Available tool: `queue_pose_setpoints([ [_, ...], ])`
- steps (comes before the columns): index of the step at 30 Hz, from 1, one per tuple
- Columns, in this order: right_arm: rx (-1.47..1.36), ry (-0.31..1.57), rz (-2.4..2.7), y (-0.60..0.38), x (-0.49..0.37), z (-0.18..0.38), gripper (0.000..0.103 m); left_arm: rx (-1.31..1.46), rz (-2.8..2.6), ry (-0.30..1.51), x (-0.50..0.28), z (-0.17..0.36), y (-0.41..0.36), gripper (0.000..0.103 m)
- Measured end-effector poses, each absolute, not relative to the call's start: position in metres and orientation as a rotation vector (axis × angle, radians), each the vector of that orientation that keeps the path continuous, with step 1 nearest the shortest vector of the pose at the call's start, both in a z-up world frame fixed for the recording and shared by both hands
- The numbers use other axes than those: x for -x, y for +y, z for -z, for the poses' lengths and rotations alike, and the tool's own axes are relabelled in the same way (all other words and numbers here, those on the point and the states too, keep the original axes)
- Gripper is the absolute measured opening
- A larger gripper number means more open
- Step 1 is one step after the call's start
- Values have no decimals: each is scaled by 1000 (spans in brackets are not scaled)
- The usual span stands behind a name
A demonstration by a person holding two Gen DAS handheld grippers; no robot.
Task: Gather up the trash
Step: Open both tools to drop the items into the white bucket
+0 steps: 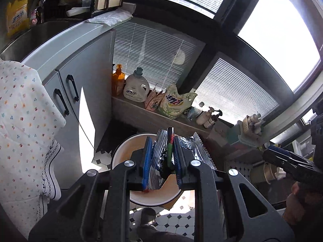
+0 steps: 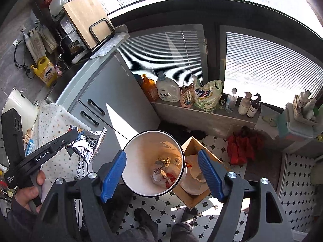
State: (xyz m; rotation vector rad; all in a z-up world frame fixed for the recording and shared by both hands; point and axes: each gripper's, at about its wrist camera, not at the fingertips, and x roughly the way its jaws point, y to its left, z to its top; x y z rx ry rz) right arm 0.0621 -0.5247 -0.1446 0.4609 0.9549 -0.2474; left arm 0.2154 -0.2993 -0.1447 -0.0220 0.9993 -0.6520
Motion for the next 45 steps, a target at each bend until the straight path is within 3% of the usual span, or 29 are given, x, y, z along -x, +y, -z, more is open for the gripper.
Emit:
queue_pose_setpoints([
  [8, -489, 961, 285, -539, -53, 151, 72, -28, 687, 1014, -214, 152, -323, 25],
  [9, -489, 960, 285, -538, -53, 150, 73, -29, 690, 1019, -215, 153, -323, 36],
  [10, -488, 958, 285, -538, -53, 150, 73, -26, 690, 1023, -215, 153, -324, 55],
  [11, -487, 957, 285, -538, -53, 149, 73, -23, 689, 1015, -215, 152, -323, 62],
  [12, -487, 957, 286, -538, -52, 149, 73, -22, 689, 1000, -214, 150, -322, 69],
  [15, -489, 959, 284, -535, -53, 150, 73, -23, 697, 993, -213, 146, -319, 74],
  [28, -458, 962, 155, -487, -88, 146, 79, 24, 558, 968, -218, 131, -248, 86],
  [45, -330, 986, -140, -340, -173, 129, 86, 167, 250, 895, -211, 106, -72, 90],
])
